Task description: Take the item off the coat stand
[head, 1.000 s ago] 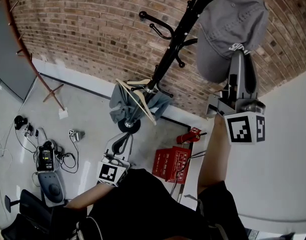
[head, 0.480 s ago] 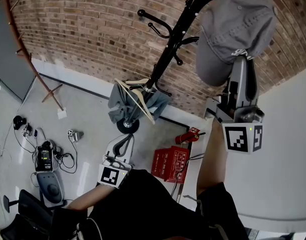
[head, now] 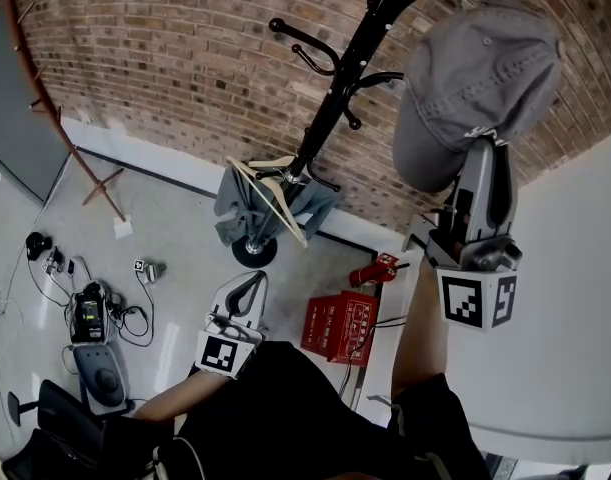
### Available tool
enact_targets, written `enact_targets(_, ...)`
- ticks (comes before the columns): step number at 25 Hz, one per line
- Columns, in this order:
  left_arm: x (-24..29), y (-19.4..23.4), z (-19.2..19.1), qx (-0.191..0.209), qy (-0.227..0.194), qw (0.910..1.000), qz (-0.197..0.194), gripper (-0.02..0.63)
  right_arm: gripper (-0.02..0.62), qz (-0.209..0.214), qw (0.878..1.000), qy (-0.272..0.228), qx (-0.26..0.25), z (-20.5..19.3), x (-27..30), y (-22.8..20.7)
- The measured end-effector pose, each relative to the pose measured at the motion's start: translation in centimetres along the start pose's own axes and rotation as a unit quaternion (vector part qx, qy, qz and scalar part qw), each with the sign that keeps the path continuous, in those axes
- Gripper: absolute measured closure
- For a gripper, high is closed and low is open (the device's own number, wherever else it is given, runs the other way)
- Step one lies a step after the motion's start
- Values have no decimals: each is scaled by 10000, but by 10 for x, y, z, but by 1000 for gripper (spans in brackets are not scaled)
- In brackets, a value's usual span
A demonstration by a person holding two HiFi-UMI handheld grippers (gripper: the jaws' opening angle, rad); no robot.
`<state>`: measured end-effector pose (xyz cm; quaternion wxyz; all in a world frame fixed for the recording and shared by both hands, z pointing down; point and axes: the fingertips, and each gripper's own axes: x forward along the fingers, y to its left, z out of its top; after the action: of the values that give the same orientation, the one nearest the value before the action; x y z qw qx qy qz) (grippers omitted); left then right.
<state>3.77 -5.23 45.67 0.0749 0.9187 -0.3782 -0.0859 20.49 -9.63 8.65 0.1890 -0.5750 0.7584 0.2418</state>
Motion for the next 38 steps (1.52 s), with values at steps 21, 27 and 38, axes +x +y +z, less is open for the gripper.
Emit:
enact_targets(21, 4, 5, -15, -108, 292, 9994, -143, 588, 502, 12, 9978, -427, -511, 2, -27, 9)
enact_targets(27, 6, 8, -15, -99, 327, 9992, -187, 588, 502, 149, 9964, -544, -629, 4, -22, 18)
enact_targets(38, 4, 18, -3, -52, 181, 9996, -206, 588, 502, -374, 9985, -264, -317, -11, -46, 14)
